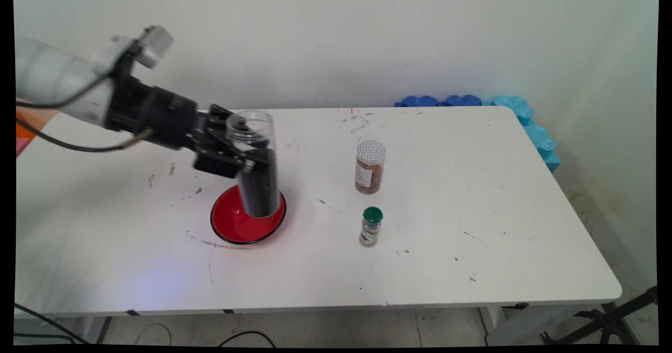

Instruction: Pour the black seasoning powder in the red bowl

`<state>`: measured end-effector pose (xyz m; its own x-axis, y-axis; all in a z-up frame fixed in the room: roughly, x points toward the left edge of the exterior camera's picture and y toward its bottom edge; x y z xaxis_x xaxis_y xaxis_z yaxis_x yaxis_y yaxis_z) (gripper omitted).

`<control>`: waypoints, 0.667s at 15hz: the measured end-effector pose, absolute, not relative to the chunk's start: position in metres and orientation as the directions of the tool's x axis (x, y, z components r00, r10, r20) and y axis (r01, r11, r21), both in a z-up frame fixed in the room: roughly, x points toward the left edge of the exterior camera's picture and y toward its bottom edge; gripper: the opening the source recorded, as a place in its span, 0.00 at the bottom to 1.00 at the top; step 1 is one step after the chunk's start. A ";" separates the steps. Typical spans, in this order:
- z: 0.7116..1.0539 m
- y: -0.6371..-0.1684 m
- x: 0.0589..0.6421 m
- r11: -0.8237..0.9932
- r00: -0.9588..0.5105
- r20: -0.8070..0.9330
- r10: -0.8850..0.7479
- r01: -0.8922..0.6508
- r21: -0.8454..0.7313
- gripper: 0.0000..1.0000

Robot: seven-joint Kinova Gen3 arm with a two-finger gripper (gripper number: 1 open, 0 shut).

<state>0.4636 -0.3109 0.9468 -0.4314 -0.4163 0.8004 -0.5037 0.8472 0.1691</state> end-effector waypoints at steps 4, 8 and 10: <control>0.975 -0.289 0.493 0.850 -0.470 0.763 -0.444 -0.490 0.192 0.00; 0.989 -0.273 0.515 0.854 -0.509 0.726 -0.462 -0.476 0.209 0.00; 0.993 -0.268 0.522 0.854 -0.522 0.712 -0.469 -0.473 0.216 0.00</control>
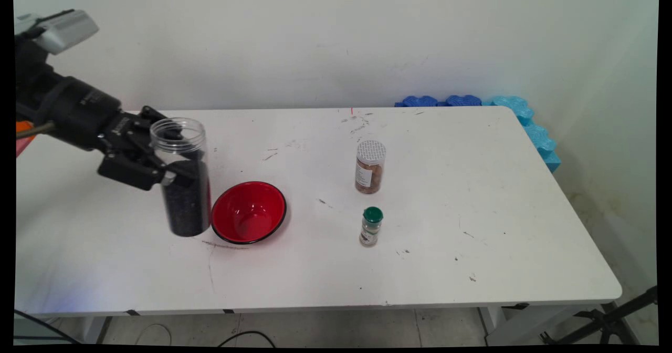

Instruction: Pour the black seasoning powder in the red bowl

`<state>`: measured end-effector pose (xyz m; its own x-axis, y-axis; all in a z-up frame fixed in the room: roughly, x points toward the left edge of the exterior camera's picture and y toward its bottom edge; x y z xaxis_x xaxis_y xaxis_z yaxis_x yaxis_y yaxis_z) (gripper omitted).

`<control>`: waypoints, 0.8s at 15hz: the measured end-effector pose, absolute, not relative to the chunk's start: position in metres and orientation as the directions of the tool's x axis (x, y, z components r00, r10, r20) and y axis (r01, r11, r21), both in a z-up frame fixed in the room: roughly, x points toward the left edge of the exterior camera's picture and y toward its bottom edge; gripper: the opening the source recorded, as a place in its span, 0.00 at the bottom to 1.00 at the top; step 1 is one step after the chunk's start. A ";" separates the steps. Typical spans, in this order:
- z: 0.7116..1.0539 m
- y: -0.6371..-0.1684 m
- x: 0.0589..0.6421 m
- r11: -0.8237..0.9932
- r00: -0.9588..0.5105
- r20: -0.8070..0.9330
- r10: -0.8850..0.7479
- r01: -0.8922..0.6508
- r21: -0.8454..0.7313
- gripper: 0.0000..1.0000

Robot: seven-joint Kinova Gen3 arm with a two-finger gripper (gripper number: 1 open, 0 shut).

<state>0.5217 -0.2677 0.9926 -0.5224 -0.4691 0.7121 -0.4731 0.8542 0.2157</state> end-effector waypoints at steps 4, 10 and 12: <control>0.995 -0.262 0.530 0.850 -0.539 0.689 -0.485 -0.476 0.225 0.00; 0.987 -0.265 0.531 0.851 -0.551 0.669 -0.498 -0.459 0.255 0.00; 0.981 -0.270 0.530 0.835 -0.542 0.654 -0.527 -0.473 0.280 0.00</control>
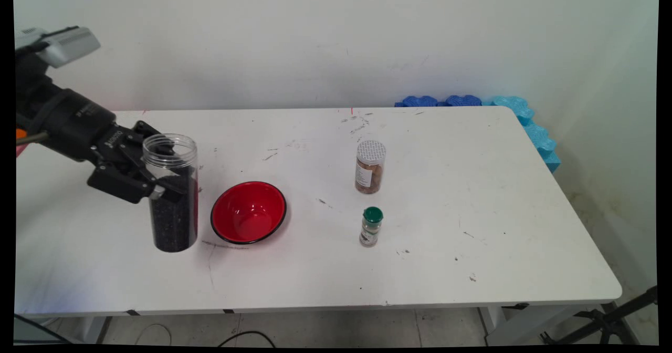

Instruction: Pour the black seasoning powder in the red bowl

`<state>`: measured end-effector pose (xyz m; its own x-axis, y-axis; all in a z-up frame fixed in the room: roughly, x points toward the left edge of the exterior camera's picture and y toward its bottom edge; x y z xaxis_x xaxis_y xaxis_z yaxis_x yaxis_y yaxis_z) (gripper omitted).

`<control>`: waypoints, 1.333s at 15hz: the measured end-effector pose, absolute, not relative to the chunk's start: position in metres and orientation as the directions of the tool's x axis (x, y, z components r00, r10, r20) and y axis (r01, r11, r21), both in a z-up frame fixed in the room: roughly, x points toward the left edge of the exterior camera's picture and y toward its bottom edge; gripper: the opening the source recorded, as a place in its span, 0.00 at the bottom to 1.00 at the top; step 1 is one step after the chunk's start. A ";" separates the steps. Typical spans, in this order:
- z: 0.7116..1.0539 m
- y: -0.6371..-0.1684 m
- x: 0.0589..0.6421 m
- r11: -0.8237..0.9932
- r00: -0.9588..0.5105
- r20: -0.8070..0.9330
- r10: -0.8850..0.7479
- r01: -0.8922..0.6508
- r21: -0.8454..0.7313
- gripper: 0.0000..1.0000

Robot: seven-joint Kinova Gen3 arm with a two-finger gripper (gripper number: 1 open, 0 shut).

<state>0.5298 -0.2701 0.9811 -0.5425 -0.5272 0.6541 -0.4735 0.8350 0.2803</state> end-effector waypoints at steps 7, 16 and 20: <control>0.957 -0.284 0.530 0.707 -0.443 0.570 -0.692 -0.577 0.410 0.00; 0.919 -0.294 0.534 0.431 -0.267 0.350 -0.898 -0.700 0.570 0.00; 0.907 -0.298 0.534 0.305 -0.188 0.250 -0.950 -0.728 0.614 0.00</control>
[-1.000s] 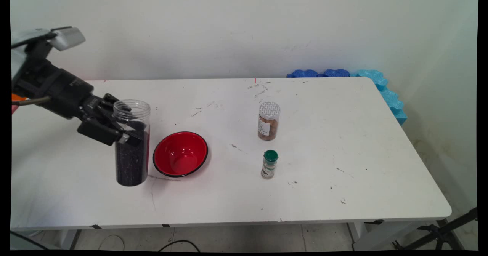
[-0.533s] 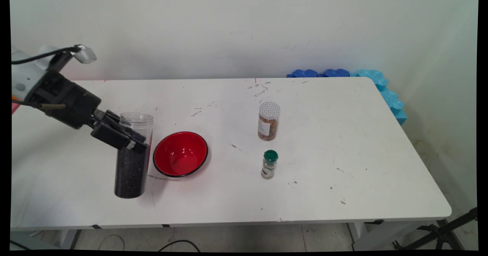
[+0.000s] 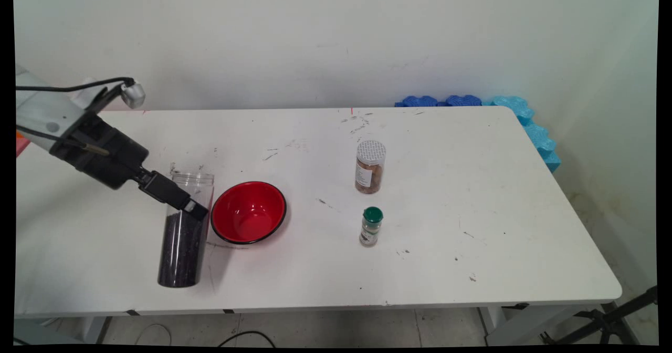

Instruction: Pour the black seasoning powder in the red bowl

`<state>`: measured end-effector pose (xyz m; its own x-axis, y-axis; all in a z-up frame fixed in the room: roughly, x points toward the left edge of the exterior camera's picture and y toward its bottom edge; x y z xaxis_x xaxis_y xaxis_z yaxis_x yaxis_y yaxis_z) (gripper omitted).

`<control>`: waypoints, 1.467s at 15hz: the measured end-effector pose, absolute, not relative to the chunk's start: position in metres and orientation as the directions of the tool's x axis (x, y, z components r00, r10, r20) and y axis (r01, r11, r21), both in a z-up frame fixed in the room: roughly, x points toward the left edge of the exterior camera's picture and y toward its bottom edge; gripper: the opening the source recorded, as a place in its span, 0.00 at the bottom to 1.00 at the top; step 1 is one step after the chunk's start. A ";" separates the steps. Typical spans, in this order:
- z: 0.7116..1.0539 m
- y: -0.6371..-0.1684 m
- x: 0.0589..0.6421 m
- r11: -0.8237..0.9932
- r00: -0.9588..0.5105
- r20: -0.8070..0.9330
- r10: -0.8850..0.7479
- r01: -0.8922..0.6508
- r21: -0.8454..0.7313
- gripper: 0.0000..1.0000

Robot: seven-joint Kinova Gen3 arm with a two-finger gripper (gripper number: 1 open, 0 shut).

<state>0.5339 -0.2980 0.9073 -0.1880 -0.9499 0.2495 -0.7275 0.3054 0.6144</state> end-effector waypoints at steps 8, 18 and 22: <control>0.885 -0.312 0.528 0.001 0.015 0.018 -1.000 -0.724 0.690 0.00; 0.870 -0.330 0.519 -0.247 0.176 -0.174 -0.969 -0.663 0.707 0.00; 0.865 -0.336 0.516 -0.351 0.234 -0.261 -0.936 -0.621 0.701 0.00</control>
